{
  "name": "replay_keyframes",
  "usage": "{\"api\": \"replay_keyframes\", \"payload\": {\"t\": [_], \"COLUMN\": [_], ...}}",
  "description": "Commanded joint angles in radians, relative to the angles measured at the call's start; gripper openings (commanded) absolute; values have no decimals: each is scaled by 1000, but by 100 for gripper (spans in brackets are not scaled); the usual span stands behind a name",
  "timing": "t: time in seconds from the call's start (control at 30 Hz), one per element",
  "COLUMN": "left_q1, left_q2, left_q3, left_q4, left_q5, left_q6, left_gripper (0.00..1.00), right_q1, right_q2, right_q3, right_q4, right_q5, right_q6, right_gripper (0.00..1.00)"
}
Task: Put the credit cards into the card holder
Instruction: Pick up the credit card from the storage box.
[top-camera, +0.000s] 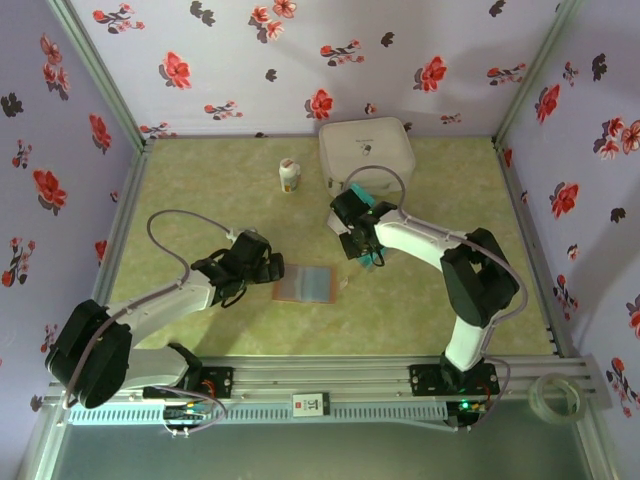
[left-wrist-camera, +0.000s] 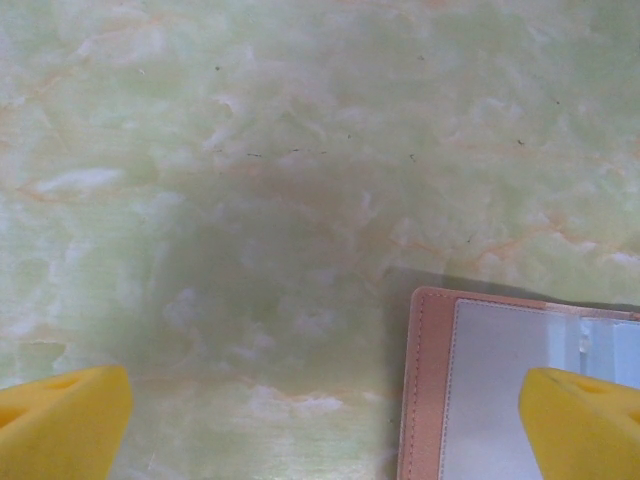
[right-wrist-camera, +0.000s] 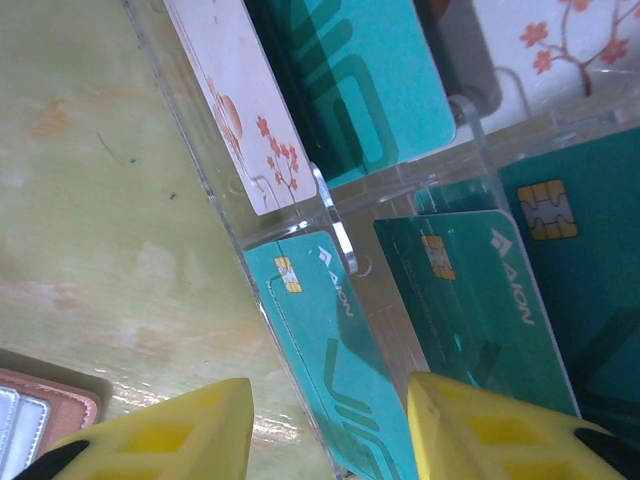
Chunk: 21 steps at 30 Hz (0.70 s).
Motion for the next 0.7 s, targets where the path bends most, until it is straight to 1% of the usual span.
{"api": "replay_keyframes", "payload": {"t": [0.0, 0.17, 0.37, 0.53, 0.67], "left_q1": [4, 4, 5, 5, 4], "left_q2": [4, 9, 17, 21, 23], "left_q3": [8, 8, 6, 7, 7], "left_q4": [-22, -18, -15, -14, -14], "left_q5": [5, 6, 10, 14, 17], "left_q6": [7, 5, 5, 3, 2], "left_gripper": [100, 100, 100, 100, 100], "right_q1": [4, 4, 4, 4, 4], "right_q2": [19, 3, -22, -20, -4], "right_q3": [11, 7, 2, 1, 7], "right_q4": [-18, -15, -11, -10, -14], "right_q5": [13, -9, -38, -38, -31], "right_q6": [-19, -17, -15, -18, -26], "right_gripper": [44, 41, 34, 30, 25]}}
